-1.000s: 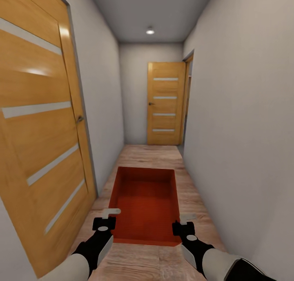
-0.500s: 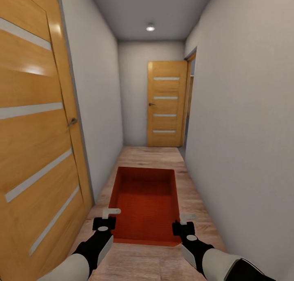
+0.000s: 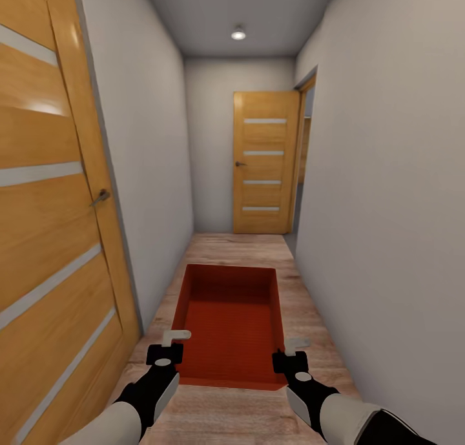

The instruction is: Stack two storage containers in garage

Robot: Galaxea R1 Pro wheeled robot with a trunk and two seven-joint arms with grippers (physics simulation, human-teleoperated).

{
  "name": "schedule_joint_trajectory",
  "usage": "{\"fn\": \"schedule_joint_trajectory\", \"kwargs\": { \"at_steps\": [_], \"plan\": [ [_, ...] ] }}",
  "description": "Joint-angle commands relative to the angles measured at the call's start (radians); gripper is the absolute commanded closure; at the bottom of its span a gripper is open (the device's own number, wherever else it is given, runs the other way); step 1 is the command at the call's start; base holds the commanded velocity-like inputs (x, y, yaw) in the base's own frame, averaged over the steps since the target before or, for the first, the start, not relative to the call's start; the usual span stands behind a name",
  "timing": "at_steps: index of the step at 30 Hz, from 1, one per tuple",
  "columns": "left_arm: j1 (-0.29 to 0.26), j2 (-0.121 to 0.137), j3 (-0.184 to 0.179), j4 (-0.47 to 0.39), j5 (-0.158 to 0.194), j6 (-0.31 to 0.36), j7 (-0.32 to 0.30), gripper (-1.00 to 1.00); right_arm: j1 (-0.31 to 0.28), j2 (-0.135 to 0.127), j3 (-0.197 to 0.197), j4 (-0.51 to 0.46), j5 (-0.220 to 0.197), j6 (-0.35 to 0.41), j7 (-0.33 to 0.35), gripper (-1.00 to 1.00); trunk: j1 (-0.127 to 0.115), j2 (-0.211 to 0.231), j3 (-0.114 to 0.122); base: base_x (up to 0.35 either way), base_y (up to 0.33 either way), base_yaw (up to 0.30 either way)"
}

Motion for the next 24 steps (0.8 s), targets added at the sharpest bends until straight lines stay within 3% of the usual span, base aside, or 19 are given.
{"fn": "schedule_joint_trajectory", "kwargs": {
  "at_steps": [1,24],
  "plan": [
    [-0.001,-0.008,0.015,-0.008,0.08,0.005,0.008,1.0,-0.001,0.0,0.001,0.002,-0.022,-0.007,-0.046,1.0,0.0,-0.001,-0.002,0.321,0.0,0.0],
    [-0.001,-0.008,0.015,-0.008,0.08,0.005,0.008,1.0,0.0,0.0,0.001,0.002,-0.022,-0.008,-0.046,1.0,0.0,-0.001,-0.016,0.321,0.0,0.0]
  ]
}}
